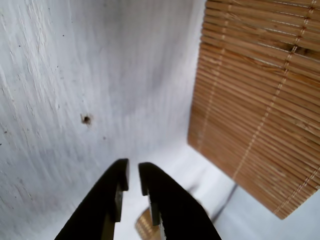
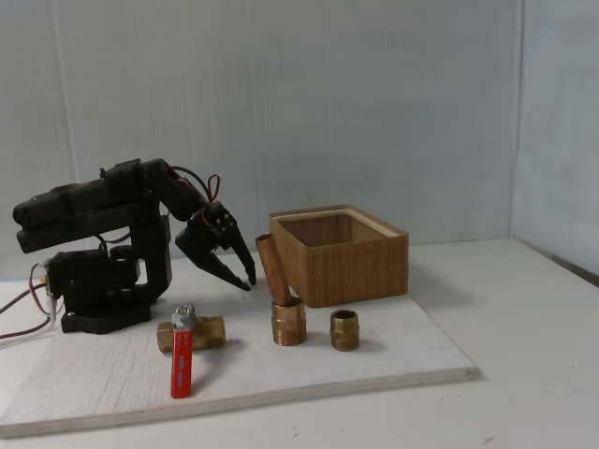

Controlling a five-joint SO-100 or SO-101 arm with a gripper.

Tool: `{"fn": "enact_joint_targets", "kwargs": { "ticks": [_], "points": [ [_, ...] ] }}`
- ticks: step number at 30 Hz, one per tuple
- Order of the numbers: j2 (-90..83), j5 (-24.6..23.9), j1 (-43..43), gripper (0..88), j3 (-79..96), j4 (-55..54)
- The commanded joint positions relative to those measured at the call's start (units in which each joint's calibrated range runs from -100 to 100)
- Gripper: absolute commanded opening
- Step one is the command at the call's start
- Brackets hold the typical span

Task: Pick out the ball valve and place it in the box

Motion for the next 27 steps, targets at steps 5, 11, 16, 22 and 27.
{"fn": "enact_joint_targets", "kwargs": {
  "ticks": [5,11,16,22,27],
  "points": [
    [0.3,0.2,0.3,0.6,0.5,0.1],
    [0.3,0.2,0.0,0.6,0.5,0.1],
    [0.3,-0.1,0.0,0.6,0.5,0.1],
    [-0.6,-0.2,-0.3,0.6,0.5,-1.7],
    [-0.5,-0.1,0.5,0.6,0.1,-11.5]
  ]
}}
